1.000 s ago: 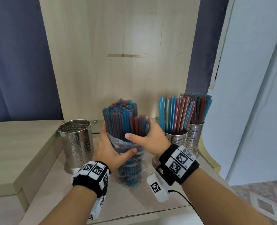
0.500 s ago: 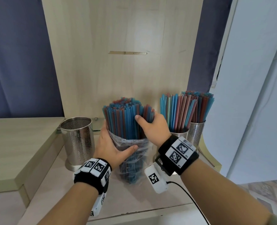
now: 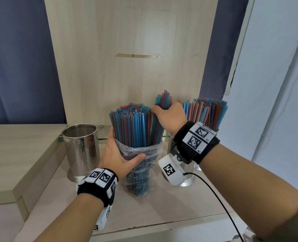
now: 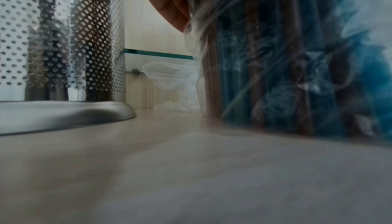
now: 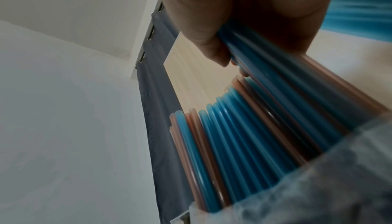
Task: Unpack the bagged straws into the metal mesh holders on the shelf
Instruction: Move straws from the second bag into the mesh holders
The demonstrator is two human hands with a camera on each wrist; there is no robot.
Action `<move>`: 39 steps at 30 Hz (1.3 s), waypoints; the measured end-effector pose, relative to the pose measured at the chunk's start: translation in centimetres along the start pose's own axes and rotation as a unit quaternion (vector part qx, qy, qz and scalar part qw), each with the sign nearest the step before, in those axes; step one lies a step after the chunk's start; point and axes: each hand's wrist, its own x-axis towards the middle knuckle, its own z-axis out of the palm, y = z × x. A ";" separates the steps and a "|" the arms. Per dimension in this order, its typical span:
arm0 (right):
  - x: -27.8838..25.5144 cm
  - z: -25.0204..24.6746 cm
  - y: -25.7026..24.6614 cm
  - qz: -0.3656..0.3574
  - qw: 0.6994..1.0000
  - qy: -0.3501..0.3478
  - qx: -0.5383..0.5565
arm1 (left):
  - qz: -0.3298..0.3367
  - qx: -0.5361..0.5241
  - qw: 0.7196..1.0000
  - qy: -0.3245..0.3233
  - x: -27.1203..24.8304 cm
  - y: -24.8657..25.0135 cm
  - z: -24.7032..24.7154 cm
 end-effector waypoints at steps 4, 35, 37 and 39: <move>0.6 0.0 -0.4 0.015 0.998 0.010 0.057 | -0.003 0.001 1.000 0.001 0.0 0.0 0.0; 2.7 -11.3 -7.6 -0.067 0.945 0.085 0.308 | 0.005 -0.009 1.000 0.011 -0.1 0.5 -0.1; 2.9 -12.7 -7.9 -0.080 0.946 0.104 0.298 | 0.001 -0.007 1.000 0.008 -0.1 0.4 -0.1; 3.0 -14.0 -7.9 -0.086 0.947 0.106 0.290 | -0.002 -0.004 1.000 0.006 -0.1 0.3 0.0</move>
